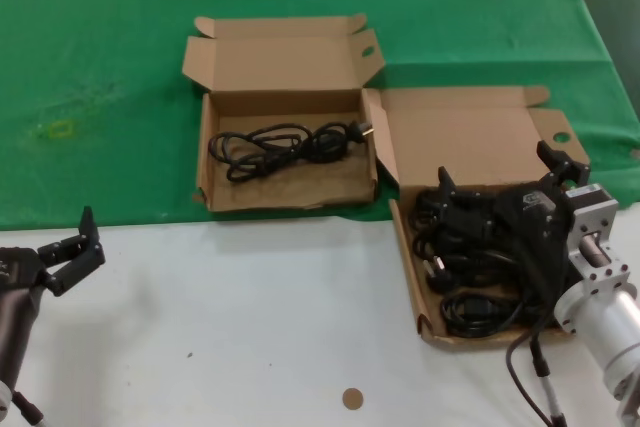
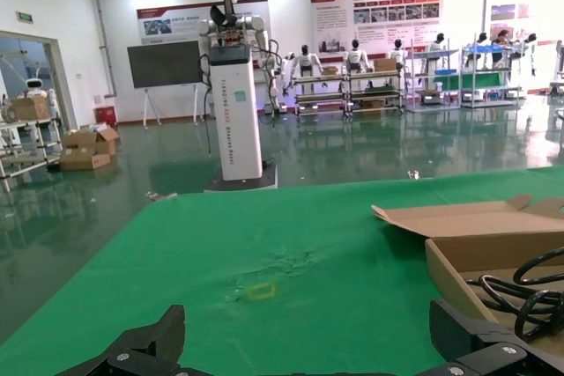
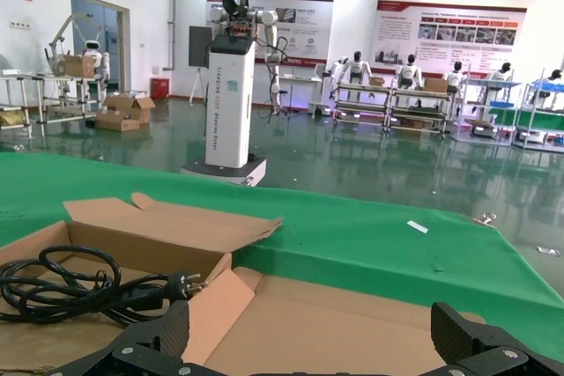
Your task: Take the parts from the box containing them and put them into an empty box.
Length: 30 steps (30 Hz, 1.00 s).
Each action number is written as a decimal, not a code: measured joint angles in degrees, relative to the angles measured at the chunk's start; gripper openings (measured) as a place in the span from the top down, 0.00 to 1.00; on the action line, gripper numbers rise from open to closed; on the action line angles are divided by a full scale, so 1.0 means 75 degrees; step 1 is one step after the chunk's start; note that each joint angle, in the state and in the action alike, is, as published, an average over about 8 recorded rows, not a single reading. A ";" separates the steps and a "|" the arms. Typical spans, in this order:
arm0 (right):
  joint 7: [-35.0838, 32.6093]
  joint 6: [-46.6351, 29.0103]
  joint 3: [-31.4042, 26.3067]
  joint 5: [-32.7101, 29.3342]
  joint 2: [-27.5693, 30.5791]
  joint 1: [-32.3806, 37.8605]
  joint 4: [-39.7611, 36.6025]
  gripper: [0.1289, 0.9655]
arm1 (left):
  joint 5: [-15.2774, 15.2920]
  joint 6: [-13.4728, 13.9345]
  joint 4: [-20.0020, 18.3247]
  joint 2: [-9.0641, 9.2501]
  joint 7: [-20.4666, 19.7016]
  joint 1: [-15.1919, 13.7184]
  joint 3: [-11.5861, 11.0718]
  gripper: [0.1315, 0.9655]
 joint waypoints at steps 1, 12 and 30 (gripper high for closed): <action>0.0000 0.0000 0.0000 0.0000 0.0000 0.0000 0.0000 0.00 | 0.0000 0.0000 0.0000 0.0000 0.0000 0.0000 0.0000 0.00; 0.0000 0.0000 0.0000 0.0000 0.0000 0.0000 0.0000 0.00 | 0.0000 0.0000 0.0000 0.0000 0.0000 0.0000 0.0000 0.00; 0.0000 0.0000 0.0000 0.0000 0.0000 0.0000 0.0000 0.00 | 0.0000 0.0000 0.0000 0.0000 0.0000 0.0000 0.0000 0.00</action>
